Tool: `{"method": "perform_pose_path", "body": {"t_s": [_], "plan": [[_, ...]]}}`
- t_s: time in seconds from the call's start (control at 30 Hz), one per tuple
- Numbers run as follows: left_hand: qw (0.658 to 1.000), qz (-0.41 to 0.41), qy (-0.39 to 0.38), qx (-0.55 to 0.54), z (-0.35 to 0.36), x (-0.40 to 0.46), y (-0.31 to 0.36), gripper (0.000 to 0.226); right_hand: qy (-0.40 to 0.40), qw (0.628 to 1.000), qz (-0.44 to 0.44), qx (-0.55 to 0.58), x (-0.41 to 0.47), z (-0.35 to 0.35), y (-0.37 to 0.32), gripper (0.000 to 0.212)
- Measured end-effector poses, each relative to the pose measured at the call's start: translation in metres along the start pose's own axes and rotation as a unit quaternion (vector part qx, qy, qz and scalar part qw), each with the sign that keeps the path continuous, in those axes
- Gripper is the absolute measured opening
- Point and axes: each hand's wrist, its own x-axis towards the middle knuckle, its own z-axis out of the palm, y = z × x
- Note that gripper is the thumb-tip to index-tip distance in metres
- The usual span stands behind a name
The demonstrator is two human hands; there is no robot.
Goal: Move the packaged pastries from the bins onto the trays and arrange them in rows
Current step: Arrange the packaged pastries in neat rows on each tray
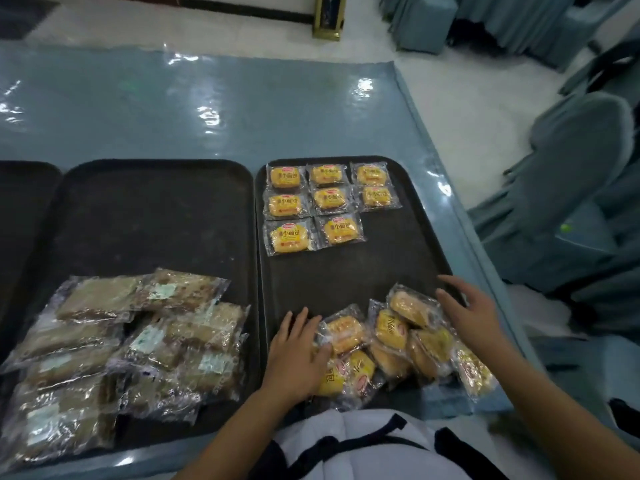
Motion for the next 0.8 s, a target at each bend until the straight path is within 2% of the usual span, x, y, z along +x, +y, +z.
{"method": "perform_pose_path", "body": {"t_s": [0.1, 0.2, 0.33, 0.5, 0.57, 0.8], "plan": [[1.0, 0.005, 0.005, 0.012, 0.002, -0.001, 0.0, 0.057, 0.059, 0.996, 0.07, 0.008, -0.036, -0.018, 0.025, 0.032], [1.0, 0.006, 0.013, 0.021, 0.003, -0.001, 0.002, 0.056, 0.118, 0.986, 0.118, -0.025, -0.066, -0.021, 0.054, 0.049], [0.999, 0.008, 0.024, 0.039, 0.004, -0.002, 0.004, 0.056, 0.065, 0.983, 0.14, -0.102, -0.096, -0.01, 0.078, 0.078], [0.998, 0.018, 0.029, 0.048, 0.004, -0.005, 0.005, 0.054, 0.043, 0.966, 0.163, -0.195, -0.106, 0.002, 0.084, 0.09], [0.998, 0.024, 0.03, 0.053, 0.004, -0.005, 0.004, 0.055, 0.038, 0.962, 0.181, -0.202, -0.105, 0.005, 0.081, 0.089], [0.999, 0.032, 0.019, -0.012, -0.005, -0.009, 0.004, 0.062, 0.128, 0.969, 0.182, -0.104, -0.11, 0.009, 0.067, 0.065]]}}
